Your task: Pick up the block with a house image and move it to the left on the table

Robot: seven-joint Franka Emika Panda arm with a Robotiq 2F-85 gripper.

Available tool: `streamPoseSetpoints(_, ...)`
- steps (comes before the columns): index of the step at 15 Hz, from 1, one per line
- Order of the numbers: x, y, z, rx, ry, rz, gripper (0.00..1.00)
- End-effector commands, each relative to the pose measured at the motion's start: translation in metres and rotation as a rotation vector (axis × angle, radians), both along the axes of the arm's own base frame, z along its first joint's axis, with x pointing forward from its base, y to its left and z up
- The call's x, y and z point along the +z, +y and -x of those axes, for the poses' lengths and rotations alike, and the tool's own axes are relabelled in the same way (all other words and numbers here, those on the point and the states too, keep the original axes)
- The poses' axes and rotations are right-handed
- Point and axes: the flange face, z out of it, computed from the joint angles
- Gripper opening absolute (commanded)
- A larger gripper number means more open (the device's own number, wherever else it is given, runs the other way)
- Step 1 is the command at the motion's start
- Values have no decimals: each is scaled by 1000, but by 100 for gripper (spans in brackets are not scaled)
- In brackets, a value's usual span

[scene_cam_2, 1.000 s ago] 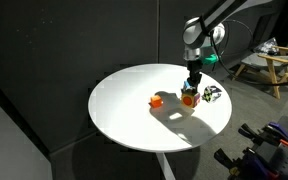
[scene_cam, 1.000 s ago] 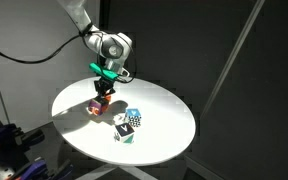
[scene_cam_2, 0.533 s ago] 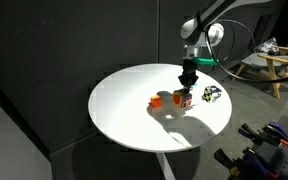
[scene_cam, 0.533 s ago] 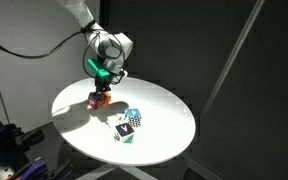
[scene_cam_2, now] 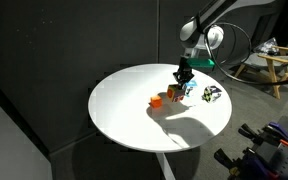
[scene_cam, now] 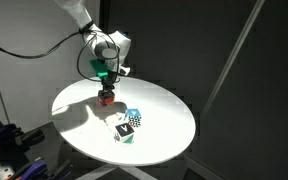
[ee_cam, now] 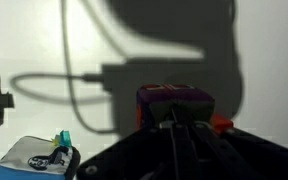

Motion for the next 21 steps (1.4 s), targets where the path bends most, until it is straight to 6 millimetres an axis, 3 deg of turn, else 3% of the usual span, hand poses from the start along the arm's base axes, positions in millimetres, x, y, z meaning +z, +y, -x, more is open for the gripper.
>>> streamPoseSetpoints(1, 9, 2, 7, -35, 2, 48, 1)
streamPoseSetpoints(5, -1, 3, 3, -3, 13, 40, 1)
streamPoseSetpoints(14, -1, 3, 3, 2, 18, 42, 1)
streamPoseSetpoints(21, 22, -3, 17, -109, -4, 47, 0)
